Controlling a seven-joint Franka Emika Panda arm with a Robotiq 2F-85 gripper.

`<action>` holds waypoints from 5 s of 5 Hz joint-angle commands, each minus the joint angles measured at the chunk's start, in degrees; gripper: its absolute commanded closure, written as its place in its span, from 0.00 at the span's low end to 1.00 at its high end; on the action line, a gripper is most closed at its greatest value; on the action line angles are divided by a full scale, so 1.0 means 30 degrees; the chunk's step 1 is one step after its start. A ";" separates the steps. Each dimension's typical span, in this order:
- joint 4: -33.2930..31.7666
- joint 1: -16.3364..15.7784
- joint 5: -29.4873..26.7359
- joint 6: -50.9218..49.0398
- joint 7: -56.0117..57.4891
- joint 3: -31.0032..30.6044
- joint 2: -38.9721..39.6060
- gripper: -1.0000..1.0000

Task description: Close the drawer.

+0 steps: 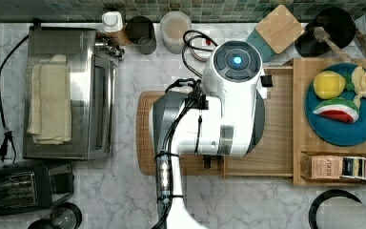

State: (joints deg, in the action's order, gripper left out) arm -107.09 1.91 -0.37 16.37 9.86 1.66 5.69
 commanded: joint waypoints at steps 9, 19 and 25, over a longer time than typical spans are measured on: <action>-0.5827 -0.1770 0.3435 0.8858 0.3815 -0.2156 0.0609 1.00; -0.5733 0.4236 0.1314 0.9539 1.4522 0.0270 0.2040 1.00; -0.6104 0.8432 0.1713 1.5174 2.1008 0.3748 0.1620 1.00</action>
State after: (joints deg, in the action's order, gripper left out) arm -129.36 20.53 1.12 55.73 73.07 4.21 13.65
